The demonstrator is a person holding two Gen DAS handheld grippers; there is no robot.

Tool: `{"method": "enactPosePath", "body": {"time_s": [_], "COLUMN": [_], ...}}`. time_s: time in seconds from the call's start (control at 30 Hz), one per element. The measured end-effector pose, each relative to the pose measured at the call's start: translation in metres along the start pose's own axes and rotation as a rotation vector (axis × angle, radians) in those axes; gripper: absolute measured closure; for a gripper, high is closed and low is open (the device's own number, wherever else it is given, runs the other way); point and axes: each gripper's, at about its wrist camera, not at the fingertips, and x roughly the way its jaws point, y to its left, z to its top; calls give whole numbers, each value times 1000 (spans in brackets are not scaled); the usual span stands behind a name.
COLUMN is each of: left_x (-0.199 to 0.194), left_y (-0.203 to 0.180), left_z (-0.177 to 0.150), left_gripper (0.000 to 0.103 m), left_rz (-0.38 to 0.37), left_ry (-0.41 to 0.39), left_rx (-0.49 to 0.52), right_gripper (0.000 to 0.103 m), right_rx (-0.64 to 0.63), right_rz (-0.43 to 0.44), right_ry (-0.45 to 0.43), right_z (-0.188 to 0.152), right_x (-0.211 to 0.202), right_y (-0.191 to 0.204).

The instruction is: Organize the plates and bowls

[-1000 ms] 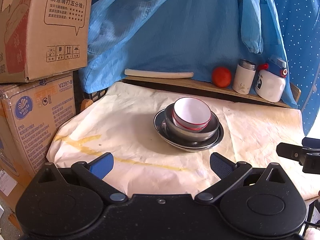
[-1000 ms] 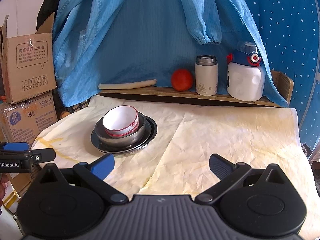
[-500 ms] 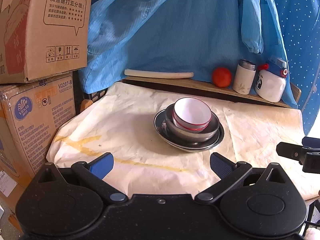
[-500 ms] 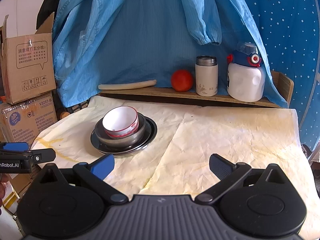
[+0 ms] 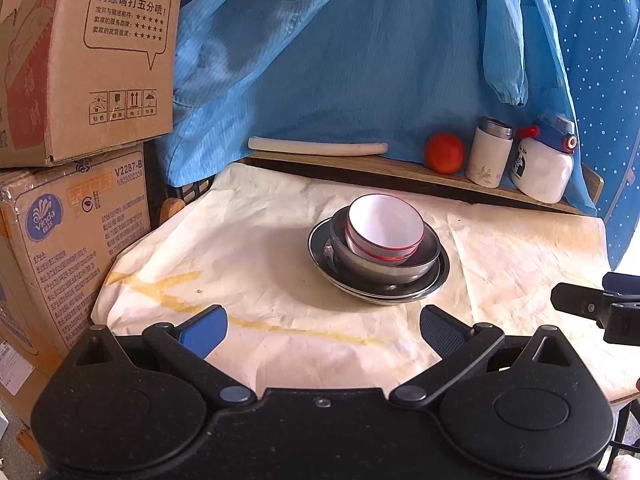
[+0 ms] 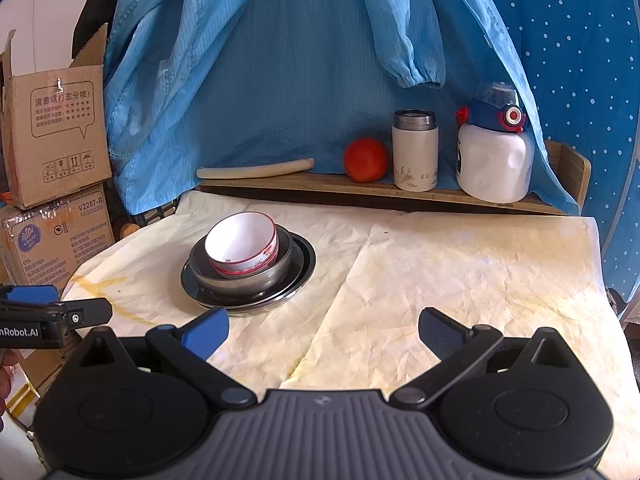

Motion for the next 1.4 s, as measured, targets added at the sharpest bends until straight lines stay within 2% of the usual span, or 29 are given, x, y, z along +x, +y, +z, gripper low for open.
{"method": "enactPosePath", "body": {"time_s": [0.97, 1.17, 1.4], "left_x": [4, 8, 8], "left_y": [2, 3, 4], "left_z": [2, 2, 2], "left_gripper": [1, 1, 1], "left_rz": [1, 12, 15], "left_ry": [4, 33, 30], "left_rx": [6, 3, 8], "right_gripper": [0, 0, 0], "right_rx": [4, 4, 3], "right_rz": [5, 6, 7], "right_ry": [5, 6, 8], "right_z": [0, 0, 1], "right_x": [6, 7, 9], "right_y": [0, 1, 1]}}
